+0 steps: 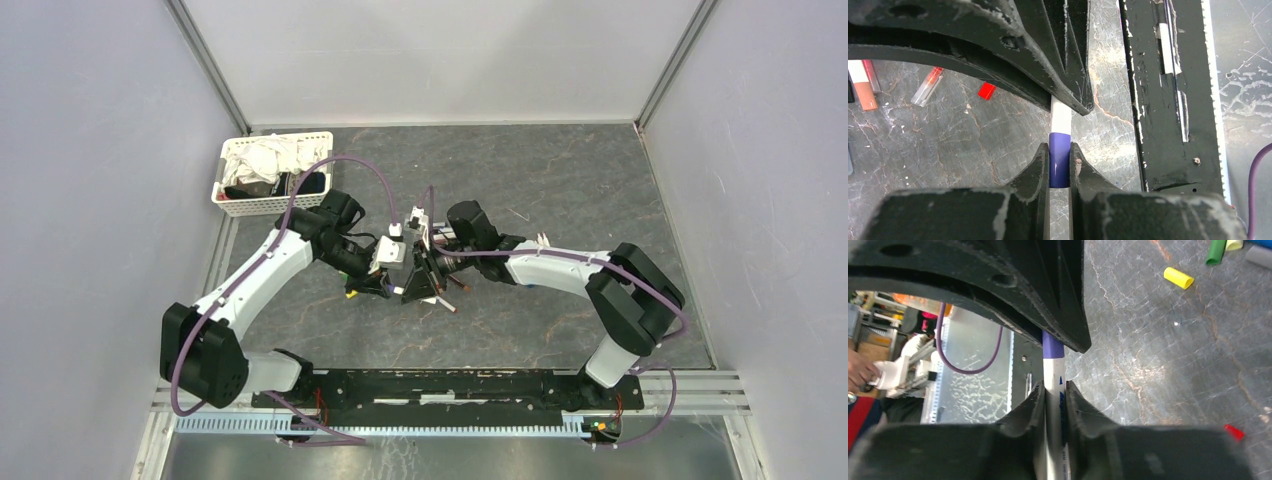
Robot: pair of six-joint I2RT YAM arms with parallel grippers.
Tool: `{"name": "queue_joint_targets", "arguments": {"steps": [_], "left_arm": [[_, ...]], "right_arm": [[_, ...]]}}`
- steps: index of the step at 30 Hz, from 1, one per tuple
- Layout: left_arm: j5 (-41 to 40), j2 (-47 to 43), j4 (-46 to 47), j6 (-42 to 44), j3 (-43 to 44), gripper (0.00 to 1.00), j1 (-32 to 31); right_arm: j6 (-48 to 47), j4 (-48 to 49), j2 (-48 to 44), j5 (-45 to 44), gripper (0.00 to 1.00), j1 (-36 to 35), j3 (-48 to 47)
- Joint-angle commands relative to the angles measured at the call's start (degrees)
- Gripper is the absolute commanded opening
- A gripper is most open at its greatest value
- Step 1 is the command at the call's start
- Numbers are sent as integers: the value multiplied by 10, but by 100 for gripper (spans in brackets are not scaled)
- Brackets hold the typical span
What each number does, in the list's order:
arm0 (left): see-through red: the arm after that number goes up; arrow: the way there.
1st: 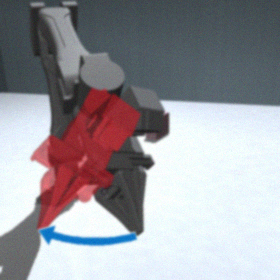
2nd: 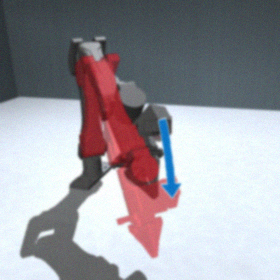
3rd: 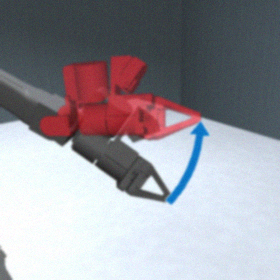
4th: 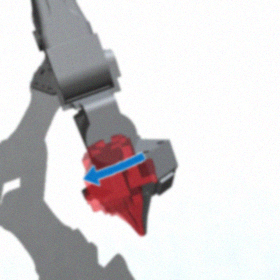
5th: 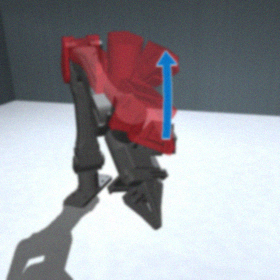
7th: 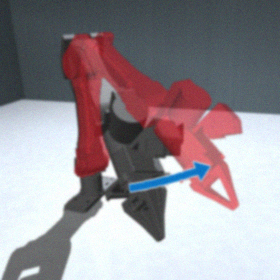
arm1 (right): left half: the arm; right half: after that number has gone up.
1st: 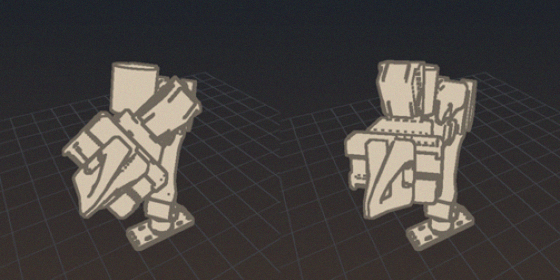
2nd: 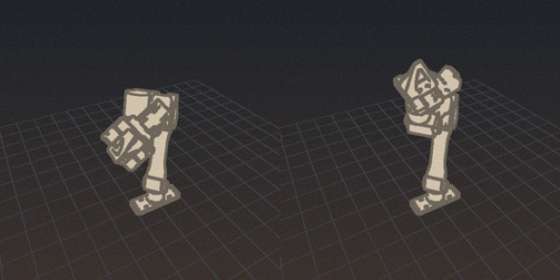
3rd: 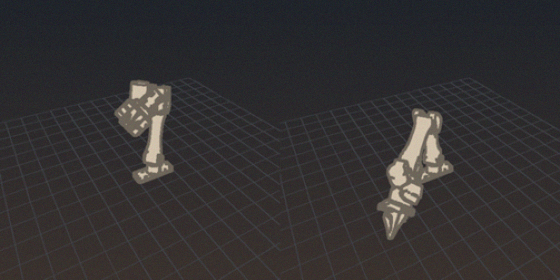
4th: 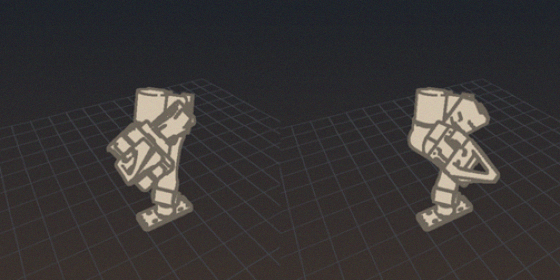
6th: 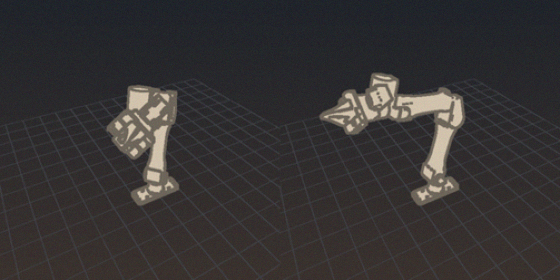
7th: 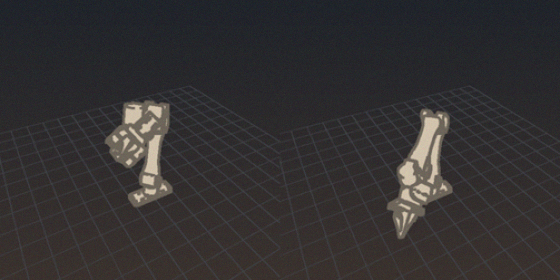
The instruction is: Open the pen caps
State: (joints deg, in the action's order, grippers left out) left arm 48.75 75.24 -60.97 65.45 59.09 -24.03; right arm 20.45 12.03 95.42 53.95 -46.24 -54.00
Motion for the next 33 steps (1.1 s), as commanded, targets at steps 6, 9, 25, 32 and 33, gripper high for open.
{"name": "queue_joint_targets", "arguments": {"steps": [6, 9, 25, 32, 33], "left_arm": [[-84, 18, -12, 20, 46, 2, 24], [-97, 43, -34, 70, 76, 2, 91], [-117, 145, 159, -16, 39, 2, 213], [-186, 185, 313, -127, -14, 2, 212], [-189, 189, 319, -133, -17, 3, 212]], "right_arm": [[-69, -73, -42, -30, 0, 10, 22], [-112, -134, -66, -57, 0, 19, 42], [-107, -205, -159, -401, 0, 132, 104], [-74, -184, -110, -606, 0, 139, 108], [-68, -181, -99, -621, 0, 138, 108]]}}
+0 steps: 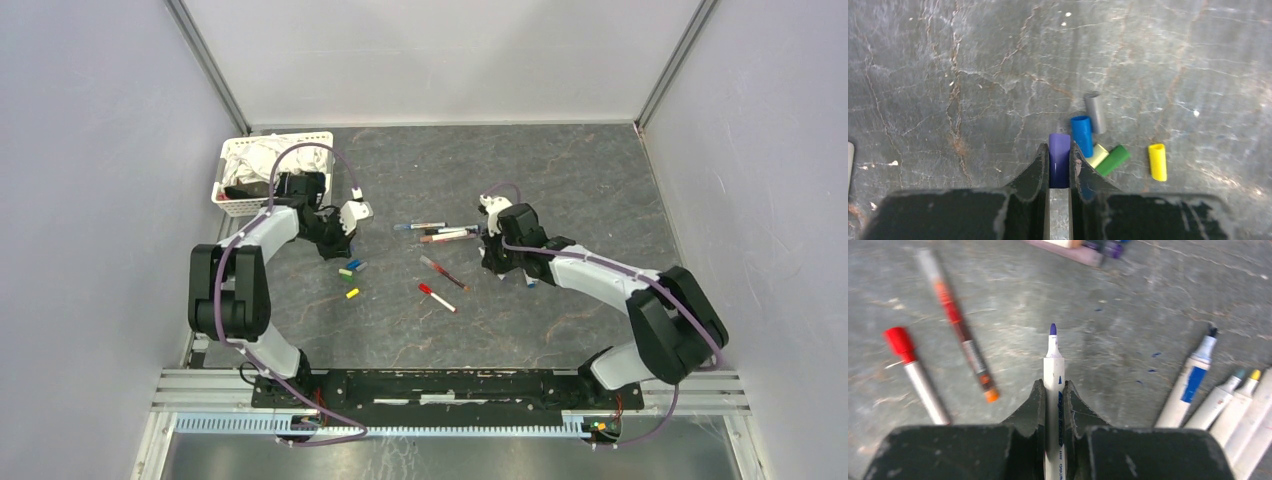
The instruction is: Open the pen caps
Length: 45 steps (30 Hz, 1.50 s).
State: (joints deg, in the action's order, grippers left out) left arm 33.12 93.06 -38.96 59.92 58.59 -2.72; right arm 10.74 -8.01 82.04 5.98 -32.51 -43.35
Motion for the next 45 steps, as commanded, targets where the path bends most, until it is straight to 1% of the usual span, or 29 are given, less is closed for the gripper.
{"name": "queue_joint_targets", "arguments": {"steps": [1, 4, 8, 10, 12, 13, 16, 19, 20, 21, 23, 24, 26, 28, 32, 34, 36, 39, 41, 45], "left_arm": [[-35, 17, 103, -81, -16, 6, -1], [-40, 25, 102, -80, -28, 16, -1], [-27, 32, 78, -62, -40, 38, -2], [-16, 30, 65, -55, -42, 46, -1], [-9, 24, 54, -52, -41, 51, -1], [-3, 21, 49, -51, -38, 52, -1], [11, 6, 28, -56, -20, 57, -1], [29, -16, -4, -68, 10, 63, 0], [41, -26, -20, -69, 24, 72, 0], [60, -47, -62, -82, 63, 81, 0], [71, -65, -89, -93, 93, 99, 0], [77, -76, -103, -98, 109, 100, -1], [80, -92, -126, -108, 135, 100, 0], [70, -107, -132, -132, 157, 100, 0], [36, -130, -139, -176, 200, 100, 1], [4, -143, -117, -222, 211, 100, 1], [-46, -161, -72, -270, 209, 100, 1], [-123, -191, -19, -318, 190, 100, 1], [-128, -206, -9, -313, 177, 100, 1], [-93, -209, -43, -298, 174, 100, 1]], "right_arm": [[31, 24, 43, -154, 0, 1, 2], [39, 38, 61, -177, 0, 6, 5], [45, 41, 87, -196, 0, 16, 4], [43, 42, 96, -193, 3, 20, 3], [41, 41, 100, -196, 8, 21, 4], [40, 41, 101, -201, 13, 22, 5], [35, 36, 99, -212, 17, 26, 11], [31, 33, 93, -219, 25, 32, 20], [29, 30, 90, -221, 26, 33, 21], [29, 22, 83, -224, 30, 39, 24], [26, 20, 73, -219, 37, 39, 24], [25, 17, 67, -217, 38, 39, 22], [26, 14, 51, -214, 36, 39, 18], [24, 16, 25, -212, 37, 30, 16], [7, 5, -17, -216, 38, -18, -10], [-4, 7, -29, -202, 39, -57, -20], [-9, 17, -32, -176, 39, -95, -24], [-14, 46, -22, -108, 40, -139, -19], [-21, 59, -7, -80, 40, -163, -18], [-33, 70, 32, -61, 42, -206, -22]]}}
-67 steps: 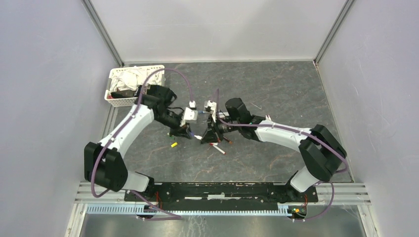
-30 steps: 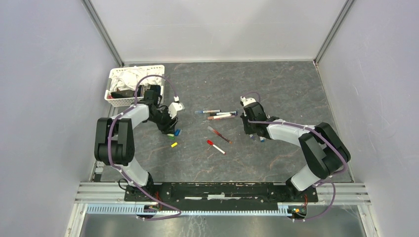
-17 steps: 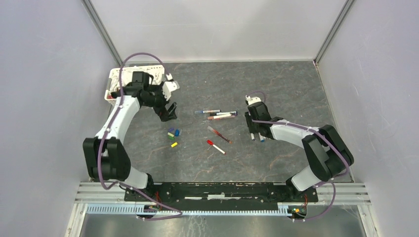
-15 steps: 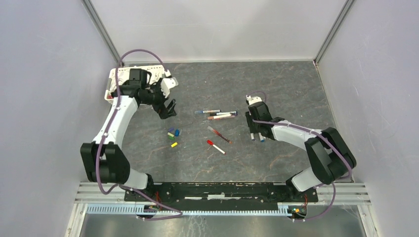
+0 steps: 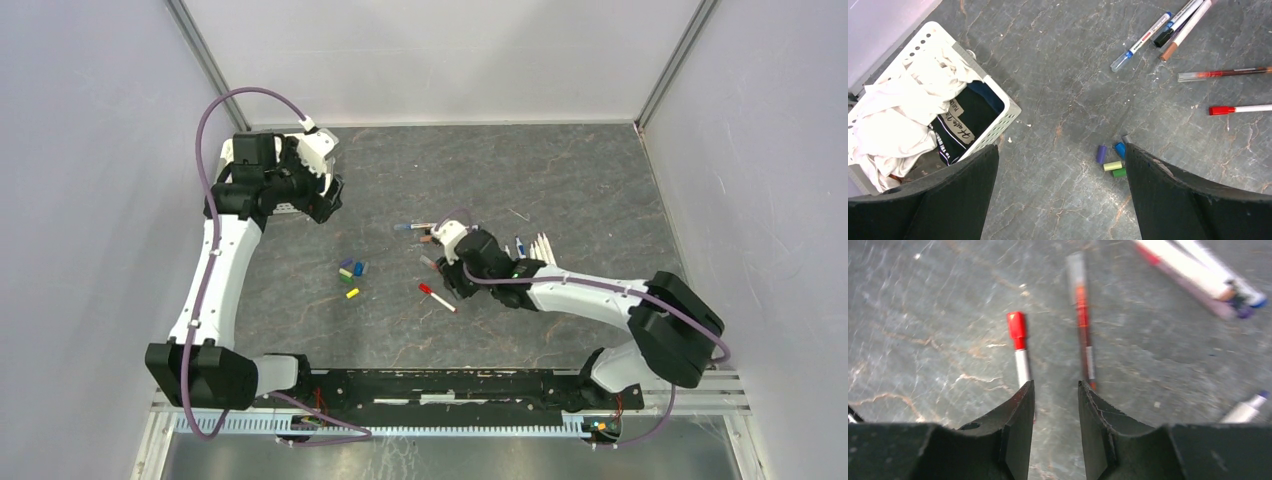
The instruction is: Open the pen caps
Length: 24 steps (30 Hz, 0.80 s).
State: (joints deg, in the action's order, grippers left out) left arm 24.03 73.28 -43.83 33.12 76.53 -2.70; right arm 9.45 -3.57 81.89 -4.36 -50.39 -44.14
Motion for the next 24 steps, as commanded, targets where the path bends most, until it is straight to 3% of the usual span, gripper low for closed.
{"name": "queue_joint_targets", "arguments": {"steps": [1, 10, 14, 19, 24], "left_arm": [[5, -10, 0, -29, -6, 100, 1], [52, -7, -8, -35, -31, 100, 0], [87, -10, -16, -20, -49, 100, 0], [168, -30, -22, 50, -143, 100, -4], [202, -59, -27, 122, -231, 100, -41]], "right_arm": [[-22, 27, 44, 42, 42, -35, -16], [-27, 31, 104, 59, 42, -53, -21], [-27, 32, 115, 53, 28, -54, -7], [-35, 49, 88, 71, 6, -54, 2], [-52, 37, 57, 153, 0, -47, -30]]}}
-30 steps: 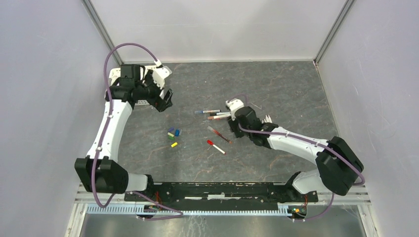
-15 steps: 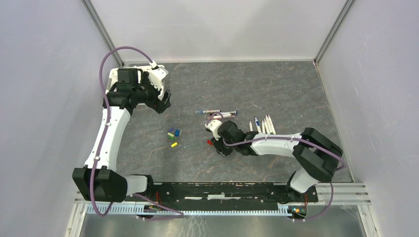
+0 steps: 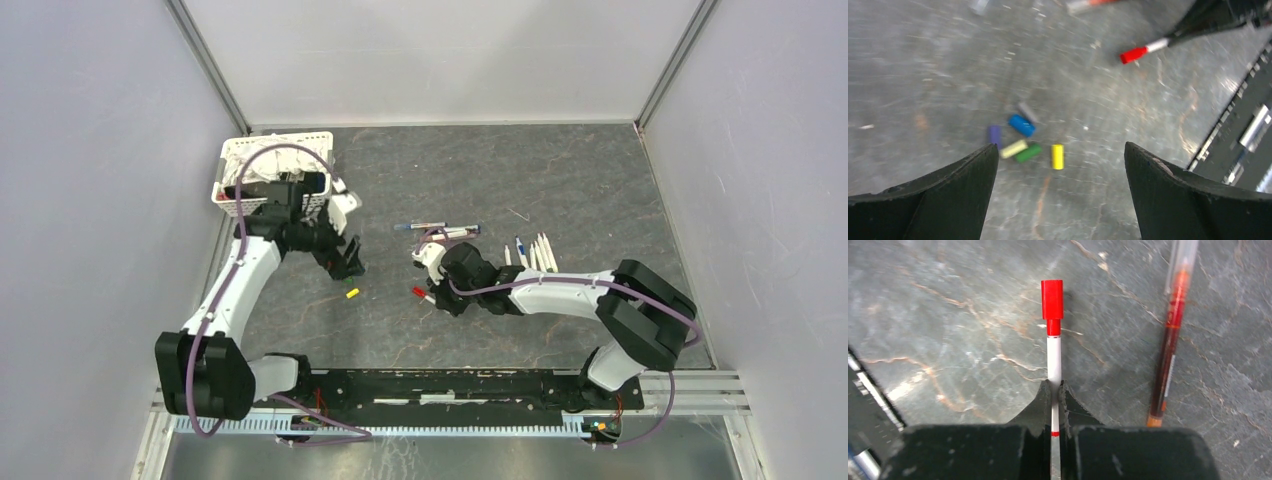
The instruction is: Open the pen caps
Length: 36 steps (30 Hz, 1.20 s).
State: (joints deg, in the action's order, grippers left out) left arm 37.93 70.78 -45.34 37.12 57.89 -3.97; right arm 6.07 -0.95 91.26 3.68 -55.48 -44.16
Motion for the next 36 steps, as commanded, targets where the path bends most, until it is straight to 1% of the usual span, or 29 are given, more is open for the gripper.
{"name": "queue_joint_targets", "arguments": {"steps": [1, 5, 8, 12, 14, 17, 21, 23, 27, 33, 35, 36], "left_arm": [[67, -40, -16, 102, -57, 100, -40], [85, -58, -32, 143, -90, 100, -89], [93, -60, -44, 163, -99, 100, -121], [113, -42, -72, 193, -92, 100, -151], [114, -35, -80, 203, -87, 100, -158], [112, -30, -82, 215, -85, 97, -162], [130, -24, -97, 235, -76, 87, -167], [139, -20, -107, 242, -71, 78, -170], [148, -22, -111, 249, -73, 58, -175], [150, -21, -125, 260, -80, 40, -185], [151, -20, -127, 263, -81, 30, -187], [150, -20, -128, 264, -80, 21, -187]], "right_arm": [[-18, -2, -40, 99, 0, 8, -37], [-9, -1, -52, 206, 0, 27, -54], [-3, -6, -47, 283, 0, 36, -72], [0, -10, -33, 343, 0, 40, -93], [1, -12, -27, 363, 0, 42, -99], [1, -12, -19, 403, 0, 42, -106], [-7, -28, -4, 427, 0, 43, -117], [-6, -28, -2, 431, 0, 44, -120], [5, -17, 2, 438, 0, 47, -124], [21, 4, 5, 452, 0, 51, -129], [22, 5, 6, 454, 0, 52, -128], [25, 5, 6, 454, 0, 52, -127]]}}
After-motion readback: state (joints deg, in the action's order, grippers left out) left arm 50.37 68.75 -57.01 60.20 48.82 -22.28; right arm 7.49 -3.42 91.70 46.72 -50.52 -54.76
